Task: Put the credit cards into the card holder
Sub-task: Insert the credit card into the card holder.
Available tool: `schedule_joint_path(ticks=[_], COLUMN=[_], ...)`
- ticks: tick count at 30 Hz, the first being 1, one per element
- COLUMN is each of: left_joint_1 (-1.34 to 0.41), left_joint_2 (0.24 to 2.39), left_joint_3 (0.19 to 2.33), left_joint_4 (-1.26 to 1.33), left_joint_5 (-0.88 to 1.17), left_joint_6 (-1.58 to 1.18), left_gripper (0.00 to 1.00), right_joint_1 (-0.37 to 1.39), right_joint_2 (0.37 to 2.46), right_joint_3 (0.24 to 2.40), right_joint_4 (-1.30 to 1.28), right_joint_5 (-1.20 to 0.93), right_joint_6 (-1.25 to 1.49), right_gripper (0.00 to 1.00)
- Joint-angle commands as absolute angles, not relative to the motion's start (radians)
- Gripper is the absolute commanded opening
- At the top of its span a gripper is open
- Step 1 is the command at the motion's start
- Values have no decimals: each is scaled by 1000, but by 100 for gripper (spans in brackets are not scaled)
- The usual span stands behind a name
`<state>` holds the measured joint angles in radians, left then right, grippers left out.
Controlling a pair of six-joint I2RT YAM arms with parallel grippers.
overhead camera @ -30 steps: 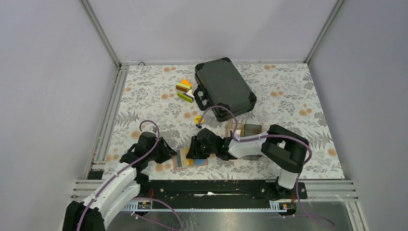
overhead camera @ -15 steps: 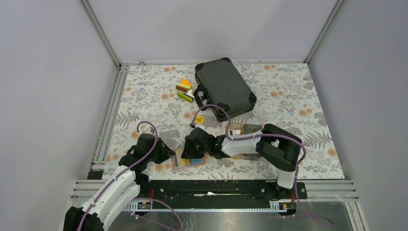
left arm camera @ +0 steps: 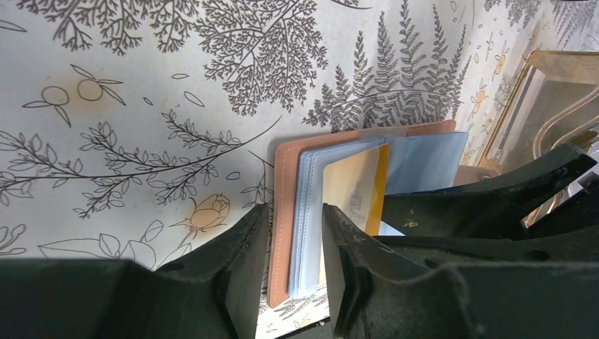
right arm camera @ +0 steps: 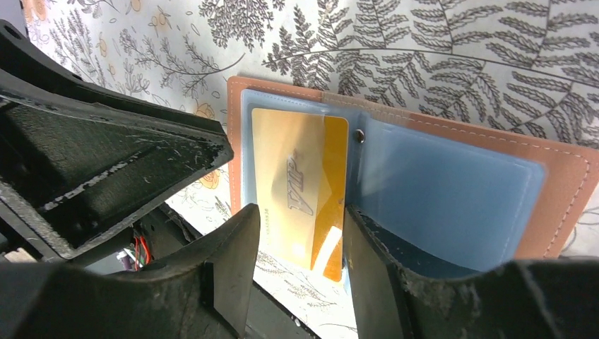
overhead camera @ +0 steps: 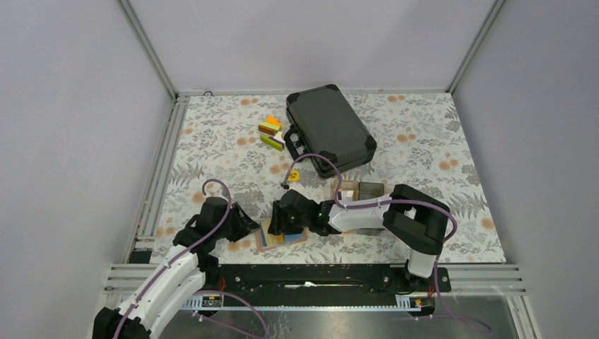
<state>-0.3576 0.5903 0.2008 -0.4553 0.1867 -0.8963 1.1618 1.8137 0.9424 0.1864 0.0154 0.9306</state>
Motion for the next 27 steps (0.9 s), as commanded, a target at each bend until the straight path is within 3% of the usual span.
schedule_joint_path(ticks=[1,10,27], left_joint_1=[-362,-367,-377], left_joint_2=[576,602,542], left_joint_3=[226,218,191], left_joint_4=[-431,-410,-410], left_joint_5=[218,245,255], left_joint_6=[-907,-902,-952], left_gripper=[36,35,29], right_joint_1=[1173,1194,1224], right_joint_2=[1767,1797,1796], right_joint_3=[923,959,1034], right_joint_4=[137,159,183], right_joint_5=[54,13,97], right_joint_6=[916,923,961], right_gripper=[54,45,50])
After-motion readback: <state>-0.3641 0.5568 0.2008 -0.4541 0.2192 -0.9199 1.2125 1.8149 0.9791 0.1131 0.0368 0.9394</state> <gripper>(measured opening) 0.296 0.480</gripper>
